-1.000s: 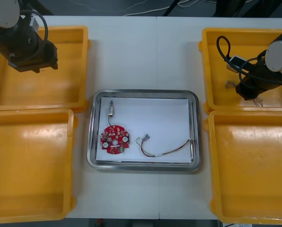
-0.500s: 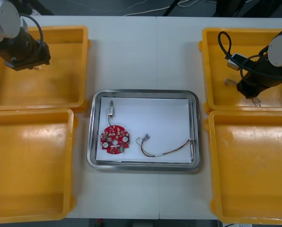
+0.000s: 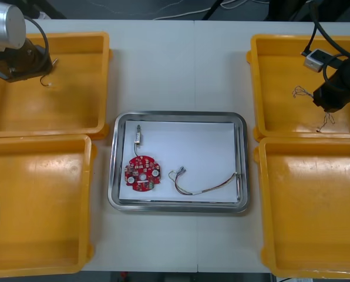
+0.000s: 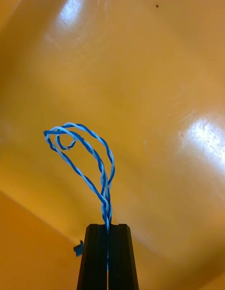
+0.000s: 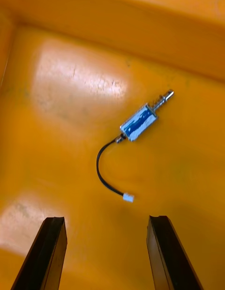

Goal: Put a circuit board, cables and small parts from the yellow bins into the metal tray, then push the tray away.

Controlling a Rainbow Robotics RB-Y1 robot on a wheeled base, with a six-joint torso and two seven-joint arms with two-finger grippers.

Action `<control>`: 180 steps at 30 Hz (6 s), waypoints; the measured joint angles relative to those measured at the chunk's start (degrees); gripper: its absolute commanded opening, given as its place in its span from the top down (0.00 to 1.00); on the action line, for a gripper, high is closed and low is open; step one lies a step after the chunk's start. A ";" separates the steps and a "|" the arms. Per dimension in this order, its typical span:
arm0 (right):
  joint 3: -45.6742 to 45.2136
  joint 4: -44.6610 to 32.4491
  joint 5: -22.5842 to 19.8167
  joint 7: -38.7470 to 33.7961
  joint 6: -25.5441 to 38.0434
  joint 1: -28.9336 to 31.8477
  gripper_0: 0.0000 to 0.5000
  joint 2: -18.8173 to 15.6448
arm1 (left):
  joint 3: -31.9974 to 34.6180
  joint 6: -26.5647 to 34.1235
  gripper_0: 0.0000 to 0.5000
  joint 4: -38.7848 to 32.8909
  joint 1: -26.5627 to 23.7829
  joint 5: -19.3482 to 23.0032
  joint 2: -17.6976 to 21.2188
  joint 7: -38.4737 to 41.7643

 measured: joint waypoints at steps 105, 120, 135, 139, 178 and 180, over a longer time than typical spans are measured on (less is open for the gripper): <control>49.38 -23.17 -3.80 -13.55 -9.59 -6.90 0.00 6.73 | -0.99 -4.30 1.00 -1.69 7.63 12.72 2.04 -5.87; 43.25 -24.54 -7.21 -24.00 -3.41 -7.27 0.00 6.87 | -0.84 -2.81 1.00 -15.17 18.95 14.92 2.64 -5.94; 26.12 -35.52 -3.64 -45.55 10.05 -2.03 0.00 7.94 | 1.06 2.81 0.00 -21.07 21.80 16.52 2.96 -5.94; 23.54 -37.31 -3.18 -49.45 13.30 -0.83 0.00 7.92 | 2.18 7.10 0.00 -22.44 21.19 16.60 3.19 -5.94; -2.07 -44.29 -3.33 -66.28 18.00 21.50 0.00 -2.64 | 0.79 -1.35 0.00 0.56 6.52 20.50 3.46 -35.60; -2.07 -44.30 -2.79 -66.28 18.00 21.93 0.00 -2.64 | 0.78 -1.92 0.00 1.42 5.95 20.29 3.45 -37.73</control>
